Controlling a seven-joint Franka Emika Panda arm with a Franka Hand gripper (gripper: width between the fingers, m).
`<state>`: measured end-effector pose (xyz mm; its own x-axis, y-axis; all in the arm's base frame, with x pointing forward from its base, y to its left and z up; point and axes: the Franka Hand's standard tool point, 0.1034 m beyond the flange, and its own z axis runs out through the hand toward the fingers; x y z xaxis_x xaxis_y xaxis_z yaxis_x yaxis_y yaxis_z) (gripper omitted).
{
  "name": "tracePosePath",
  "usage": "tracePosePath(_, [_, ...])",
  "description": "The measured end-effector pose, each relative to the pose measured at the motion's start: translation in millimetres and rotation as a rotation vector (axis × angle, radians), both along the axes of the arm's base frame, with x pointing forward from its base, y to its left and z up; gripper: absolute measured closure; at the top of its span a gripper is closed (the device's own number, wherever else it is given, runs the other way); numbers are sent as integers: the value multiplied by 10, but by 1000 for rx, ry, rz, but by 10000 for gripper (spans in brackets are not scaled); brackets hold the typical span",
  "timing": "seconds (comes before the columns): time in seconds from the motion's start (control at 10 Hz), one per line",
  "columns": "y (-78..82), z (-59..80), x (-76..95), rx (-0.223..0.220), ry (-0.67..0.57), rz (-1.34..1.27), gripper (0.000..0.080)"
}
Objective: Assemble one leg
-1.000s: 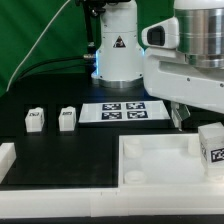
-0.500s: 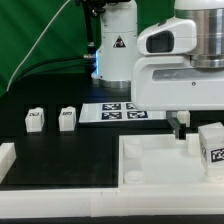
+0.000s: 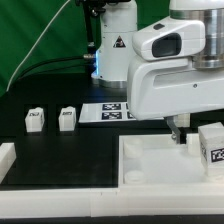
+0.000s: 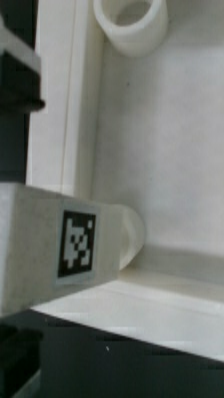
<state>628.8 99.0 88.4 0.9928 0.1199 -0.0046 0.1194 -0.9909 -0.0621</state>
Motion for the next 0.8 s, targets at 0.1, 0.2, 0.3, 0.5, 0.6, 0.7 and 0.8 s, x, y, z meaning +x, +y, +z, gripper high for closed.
tracePosePath(0.1, [0,-2,-1,0,0,0,355])
tracePosePath(0.2, [2,2,1,0,-1,0,495])
tracePosePath(0.3, [4,10,7,1,-3,0,495])
tracePosePath(0.5, [7,11,8,0,-1,-33,495])
tracePosePath(0.6, [6,11,8,0,-1,-33,495])
tracePosePath(0.7, [7,11,8,0,-1,-35,495])
tracePosePath(0.8, [13,11,7,1,4,-125,496])
